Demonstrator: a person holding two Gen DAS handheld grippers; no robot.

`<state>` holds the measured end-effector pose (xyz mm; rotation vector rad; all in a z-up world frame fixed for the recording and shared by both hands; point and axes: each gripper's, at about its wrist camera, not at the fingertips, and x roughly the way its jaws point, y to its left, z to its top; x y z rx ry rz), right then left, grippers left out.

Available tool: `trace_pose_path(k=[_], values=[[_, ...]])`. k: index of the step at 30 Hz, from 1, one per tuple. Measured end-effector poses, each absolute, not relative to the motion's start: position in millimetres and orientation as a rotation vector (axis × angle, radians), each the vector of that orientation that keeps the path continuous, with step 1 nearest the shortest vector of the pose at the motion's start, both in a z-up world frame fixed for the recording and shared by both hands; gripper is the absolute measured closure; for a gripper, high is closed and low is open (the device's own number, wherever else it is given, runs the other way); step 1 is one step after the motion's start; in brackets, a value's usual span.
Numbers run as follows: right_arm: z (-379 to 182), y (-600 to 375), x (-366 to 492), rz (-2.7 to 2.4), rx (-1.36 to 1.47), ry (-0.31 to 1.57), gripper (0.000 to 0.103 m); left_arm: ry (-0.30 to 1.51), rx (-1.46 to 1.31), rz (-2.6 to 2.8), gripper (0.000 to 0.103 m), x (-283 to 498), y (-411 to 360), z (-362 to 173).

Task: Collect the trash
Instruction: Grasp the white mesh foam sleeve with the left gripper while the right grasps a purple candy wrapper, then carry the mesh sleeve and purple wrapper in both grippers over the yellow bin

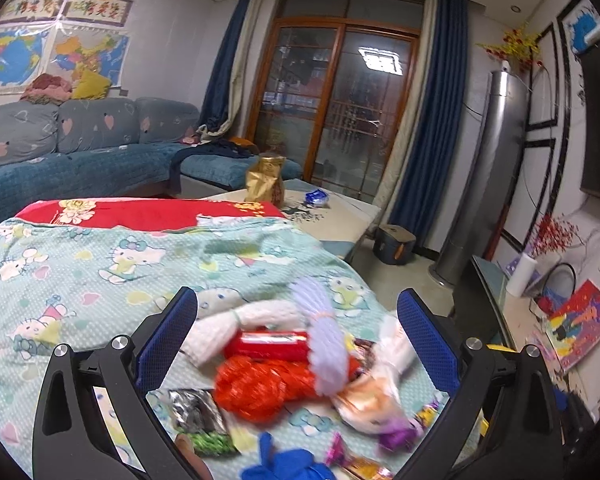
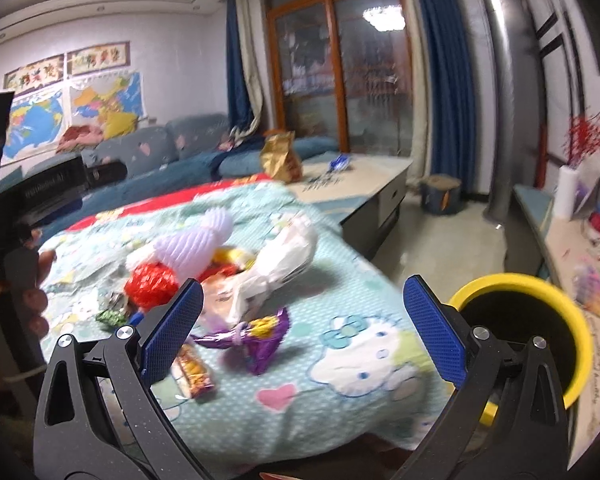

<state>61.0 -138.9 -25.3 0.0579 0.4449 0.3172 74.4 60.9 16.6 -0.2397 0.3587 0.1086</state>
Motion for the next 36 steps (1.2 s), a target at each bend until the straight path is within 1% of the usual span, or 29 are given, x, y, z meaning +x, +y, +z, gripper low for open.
trace_pose_path(k=[6, 10, 13, 14, 16, 17, 18, 19, 20, 21, 22, 23, 25, 26, 28, 30, 31, 36], values=[[-38.2, -123.5, 88.8, 0.361, 0.055, 0.544, 0.011, 0.408, -0.29, 0.114, 0.006, 88.8, 88.0, 6.1], [-50.7, -121.4, 112.3, 0.395, 0.094, 0.633, 0.025, 0.478, -0.331, 0.032, 0.006, 103.1, 93.1, -8.6], [-62.0, -121.5, 126.0, 0.434, 0.131, 0.721, 0.037, 0.548, -0.311, -0.022, 0.006, 117.0, 79.8, -21.6], [-66.9, -122.2, 130.0, 0.454, 0.151, 0.757, 0.039, 0.568, -0.3, -0.033, 0.006, 121.2, 74.8, -25.4], [-72.7, -124.5, 134.4, 0.48, 0.181, 0.806, 0.047, 0.601, -0.295, -0.061, 0.007, 128.4, 66.2, -32.4], [-77.0, -125.3, 136.3, 0.498, 0.202, 0.833, 0.05, 0.62, -0.287, -0.071, 0.007, 132.6, 61.4, -36.6], [-79.4, -125.7, 137.9, 0.507, 0.215, 0.848, 0.055, 0.638, -0.277, -0.077, 0.008, 136.8, 56.7, -40.5], [-80.6, -127.1, 137.7, 0.517, 0.23, 0.858, 0.062, 0.651, -0.272, -0.084, 0.011, 140.3, 54.6, -43.4], [-81.3, -127.7, 137.3, 0.538, 0.243, 0.863, 0.067, 0.666, -0.27, -0.093, 0.016, 143.2, 51.3, -46.7], [-80.7, -128.0, 135.9, 0.549, 0.243, 0.862, 0.069, 0.68, -0.274, -0.095, 0.026, 146.0, 49.9, -50.1], [-79.4, -127.8, 134.5, 0.556, 0.24, 0.857, 0.079, 0.69, -0.279, -0.097, 0.03, 147.7, 49.3, -53.0], [-77.6, -127.6, 133.3, 0.568, 0.24, 0.852, 0.084, 0.7, -0.287, -0.101, 0.033, 148.8, 48.6, -55.9], [-73.3, -130.3, 133.4, 0.576, 0.242, 0.844, 0.086, 0.71, -0.293, -0.107, 0.054, 148.4, 48.3, -59.0], [-71.0, -131.3, 131.9, 0.579, 0.239, 0.837, 0.086, 0.714, -0.29, -0.108, 0.059, 147.8, 48.2, -59.5], [-67.2, -132.8, 131.3, 0.579, 0.233, 0.826, 0.089, 0.715, -0.282, -0.107, 0.08, 147.3, 47.1, -59.0], [-65.9, -135.0, 129.8, 0.58, 0.231, 0.819, 0.092, 0.702, -0.28, -0.109, 0.085, 144.7, 47.2, -56.0], [-63.8, -136.7, 128.4, 0.577, 0.229, 0.813, 0.092, 0.69, -0.276, -0.109, 0.087, 142.5, 47.0, -53.3], [-55.3, -147.1, 125.2, 0.56, 0.236, 0.777, 0.093, 0.635, -0.27, -0.118, 0.088, 133.6, 45.1, -37.1]])
